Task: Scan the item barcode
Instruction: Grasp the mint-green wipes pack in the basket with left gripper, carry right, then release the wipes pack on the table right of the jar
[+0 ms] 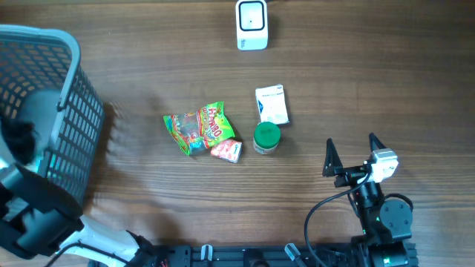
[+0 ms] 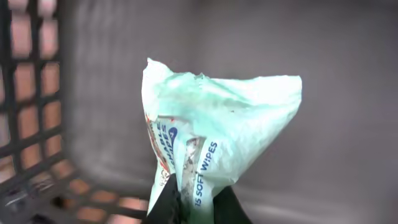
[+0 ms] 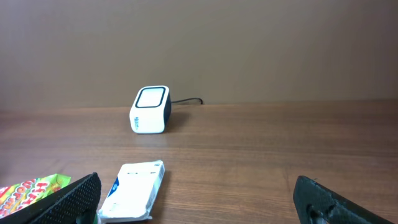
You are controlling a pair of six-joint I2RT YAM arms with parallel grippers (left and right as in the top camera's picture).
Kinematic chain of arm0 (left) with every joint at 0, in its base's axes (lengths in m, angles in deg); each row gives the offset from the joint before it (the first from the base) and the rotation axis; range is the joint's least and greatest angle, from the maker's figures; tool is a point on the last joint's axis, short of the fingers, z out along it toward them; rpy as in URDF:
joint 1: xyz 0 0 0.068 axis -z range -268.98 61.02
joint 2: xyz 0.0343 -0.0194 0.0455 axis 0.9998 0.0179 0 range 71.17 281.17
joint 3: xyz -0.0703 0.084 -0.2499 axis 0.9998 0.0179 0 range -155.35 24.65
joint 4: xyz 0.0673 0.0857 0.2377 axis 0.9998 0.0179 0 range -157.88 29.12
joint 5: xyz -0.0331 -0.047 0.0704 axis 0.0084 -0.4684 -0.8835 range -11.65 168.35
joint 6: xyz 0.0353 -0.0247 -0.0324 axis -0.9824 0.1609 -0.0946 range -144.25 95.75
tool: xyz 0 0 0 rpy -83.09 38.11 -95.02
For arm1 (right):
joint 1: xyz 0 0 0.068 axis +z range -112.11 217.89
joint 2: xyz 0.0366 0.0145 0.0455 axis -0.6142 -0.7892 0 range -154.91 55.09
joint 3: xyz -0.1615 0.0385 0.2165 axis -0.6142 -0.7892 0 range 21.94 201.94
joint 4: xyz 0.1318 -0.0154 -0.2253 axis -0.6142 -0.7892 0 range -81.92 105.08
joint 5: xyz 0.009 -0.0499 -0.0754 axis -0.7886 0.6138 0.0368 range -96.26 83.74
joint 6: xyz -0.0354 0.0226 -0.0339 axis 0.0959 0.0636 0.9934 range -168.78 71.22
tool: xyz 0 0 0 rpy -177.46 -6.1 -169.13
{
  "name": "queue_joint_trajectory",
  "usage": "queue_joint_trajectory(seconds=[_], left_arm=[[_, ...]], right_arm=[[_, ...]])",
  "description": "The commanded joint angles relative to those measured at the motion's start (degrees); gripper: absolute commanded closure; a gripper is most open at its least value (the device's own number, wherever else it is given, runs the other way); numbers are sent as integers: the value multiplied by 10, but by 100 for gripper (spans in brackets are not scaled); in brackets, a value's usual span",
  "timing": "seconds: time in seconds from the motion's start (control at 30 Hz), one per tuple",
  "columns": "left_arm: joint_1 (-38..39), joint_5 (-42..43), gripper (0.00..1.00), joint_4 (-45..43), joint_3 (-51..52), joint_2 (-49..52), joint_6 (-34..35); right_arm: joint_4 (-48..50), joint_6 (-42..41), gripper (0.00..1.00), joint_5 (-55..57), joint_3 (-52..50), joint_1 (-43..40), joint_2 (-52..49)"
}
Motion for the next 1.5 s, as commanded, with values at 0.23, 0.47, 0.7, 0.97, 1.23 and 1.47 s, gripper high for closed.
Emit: queue_joint_trajectory(seconds=[0.23, 0.47, 0.7, 0.97, 1.23, 1.47], left_arm=[[174, 353, 96, 124, -382, -141, -138], [704, 354, 96, 92, -287, -101, -389], [817, 473, 96, -236, -94, -25, -389], [815, 572, 96, -350, -68, 155, -356], [827, 574, 55, -343, -67, 223, -327], [828, 529, 51, -344, -67, 221, -324]], right_arm=[[2, 10, 0, -3, -3, 1, 3], [2, 10, 0, -3, -3, 1, 3], [2, 10, 0, -3, -3, 1, 3], [2, 10, 0, -3, -3, 1, 3], [2, 10, 1, -3, -3, 1, 3], [2, 10, 0, -3, -3, 1, 3]])
